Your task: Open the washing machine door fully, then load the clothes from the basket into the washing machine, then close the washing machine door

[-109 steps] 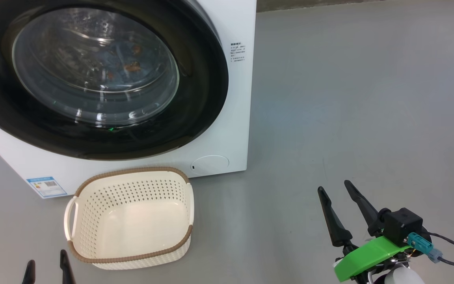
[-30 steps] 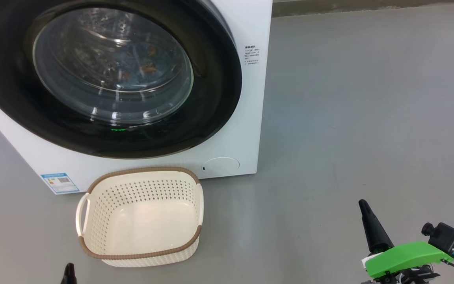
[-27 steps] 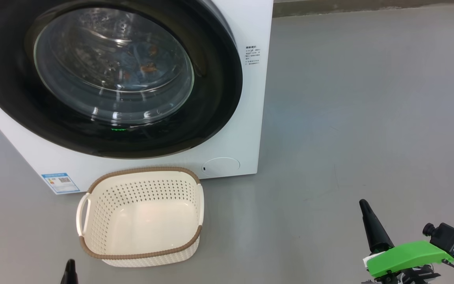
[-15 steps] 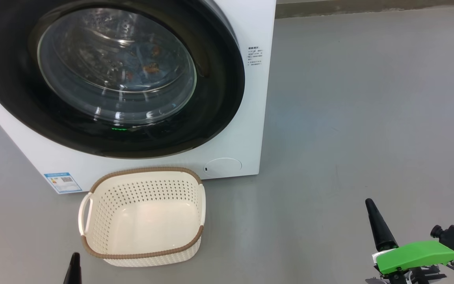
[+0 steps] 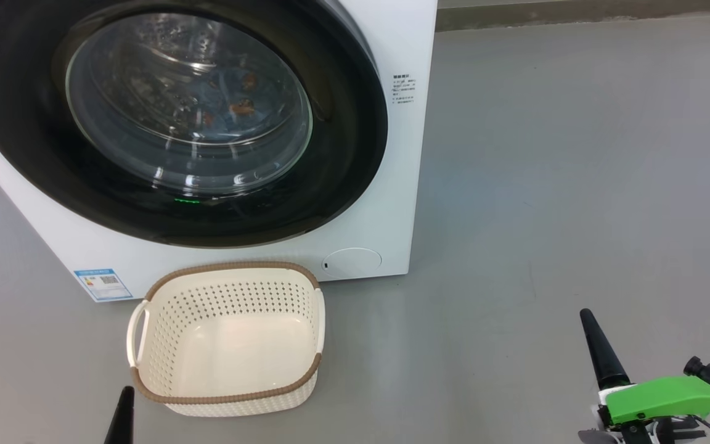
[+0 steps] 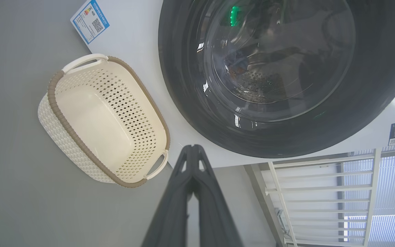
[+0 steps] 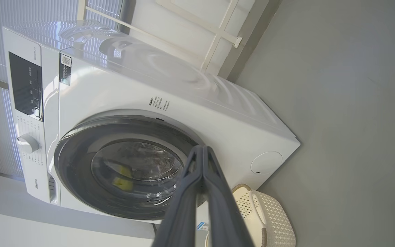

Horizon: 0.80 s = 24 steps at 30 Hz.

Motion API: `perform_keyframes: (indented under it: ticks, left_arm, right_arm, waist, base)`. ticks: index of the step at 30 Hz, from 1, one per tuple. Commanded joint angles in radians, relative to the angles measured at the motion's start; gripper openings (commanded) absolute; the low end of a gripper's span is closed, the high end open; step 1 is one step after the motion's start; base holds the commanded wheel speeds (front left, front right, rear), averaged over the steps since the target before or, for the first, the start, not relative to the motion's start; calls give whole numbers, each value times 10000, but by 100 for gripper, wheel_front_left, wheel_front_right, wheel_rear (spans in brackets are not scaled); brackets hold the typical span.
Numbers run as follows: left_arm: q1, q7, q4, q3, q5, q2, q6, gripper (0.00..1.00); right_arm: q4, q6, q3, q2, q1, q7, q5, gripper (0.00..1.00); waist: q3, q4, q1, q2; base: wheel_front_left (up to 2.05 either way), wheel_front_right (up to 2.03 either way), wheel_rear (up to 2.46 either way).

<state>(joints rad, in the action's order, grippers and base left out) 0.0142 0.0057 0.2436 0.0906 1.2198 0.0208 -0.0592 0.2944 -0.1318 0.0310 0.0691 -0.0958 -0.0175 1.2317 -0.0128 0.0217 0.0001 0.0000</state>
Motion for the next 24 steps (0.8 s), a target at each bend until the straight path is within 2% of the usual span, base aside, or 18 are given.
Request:
perform_keyframes:
  ticks: [1, 24]
  left_arm:
    - [-533, 83, -171, 213, 266, 236, -123, 0]
    - [-1002, 758, -42, 226, 2726, 275, -525, 0]
  right_arm:
    - [-328, 7, -61, 65, -134, 96, 305, 0]
    - [-451, 10, 380, 11, -110, 788, 2793, 0]
  waist:
    - [4, -8, 0, 0]
    - [67, -150, 0, 0]
  base:
    - [0, 0, 0]
    - [0, 0, 0]
